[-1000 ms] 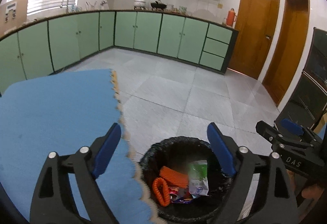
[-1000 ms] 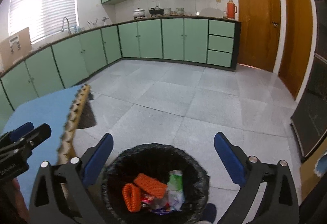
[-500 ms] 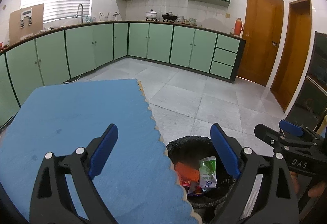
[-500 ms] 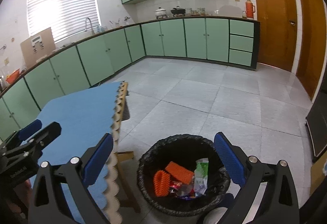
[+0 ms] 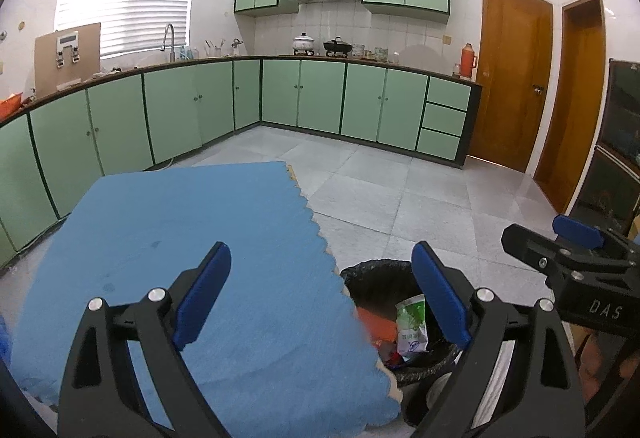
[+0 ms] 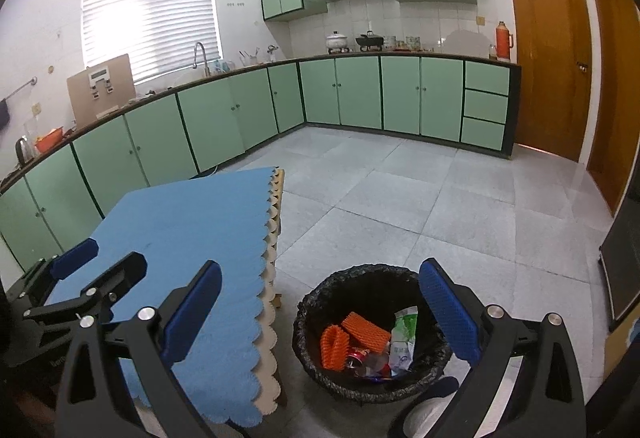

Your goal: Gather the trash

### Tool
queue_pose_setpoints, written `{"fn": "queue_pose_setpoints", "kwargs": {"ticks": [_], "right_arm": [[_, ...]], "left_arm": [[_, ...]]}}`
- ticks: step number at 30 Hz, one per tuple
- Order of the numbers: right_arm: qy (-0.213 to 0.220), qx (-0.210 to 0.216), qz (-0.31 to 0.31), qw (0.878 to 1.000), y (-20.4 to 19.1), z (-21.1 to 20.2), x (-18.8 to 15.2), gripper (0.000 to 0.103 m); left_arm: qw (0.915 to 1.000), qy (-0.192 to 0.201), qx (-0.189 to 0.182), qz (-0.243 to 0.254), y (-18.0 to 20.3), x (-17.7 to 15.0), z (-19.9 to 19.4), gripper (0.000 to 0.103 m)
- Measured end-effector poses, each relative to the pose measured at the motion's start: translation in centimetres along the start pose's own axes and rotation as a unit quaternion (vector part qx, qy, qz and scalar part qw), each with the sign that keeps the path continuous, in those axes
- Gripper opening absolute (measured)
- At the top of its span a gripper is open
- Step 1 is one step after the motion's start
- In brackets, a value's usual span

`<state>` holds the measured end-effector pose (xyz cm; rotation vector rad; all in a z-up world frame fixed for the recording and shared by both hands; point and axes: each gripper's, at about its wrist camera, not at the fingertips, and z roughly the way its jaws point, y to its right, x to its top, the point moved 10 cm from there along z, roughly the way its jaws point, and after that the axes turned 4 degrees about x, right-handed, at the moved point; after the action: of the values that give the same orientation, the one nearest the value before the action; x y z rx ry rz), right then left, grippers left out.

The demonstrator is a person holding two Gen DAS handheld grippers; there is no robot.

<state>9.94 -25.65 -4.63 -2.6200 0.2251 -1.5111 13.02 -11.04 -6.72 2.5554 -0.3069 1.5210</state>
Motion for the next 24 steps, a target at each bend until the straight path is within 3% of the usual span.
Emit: {"fn": "queue_pose_setpoints", "kwargs": {"ticks": [24], "right_arm": [[0.007, 0.014, -0.010, 1.000, -1.4, -3.0, -2.0, 0.097]], "left_arm": [[0.9994, 0.023, 0.025, -0.006, -1.8, -1.1, -5.0, 0.089]]}}
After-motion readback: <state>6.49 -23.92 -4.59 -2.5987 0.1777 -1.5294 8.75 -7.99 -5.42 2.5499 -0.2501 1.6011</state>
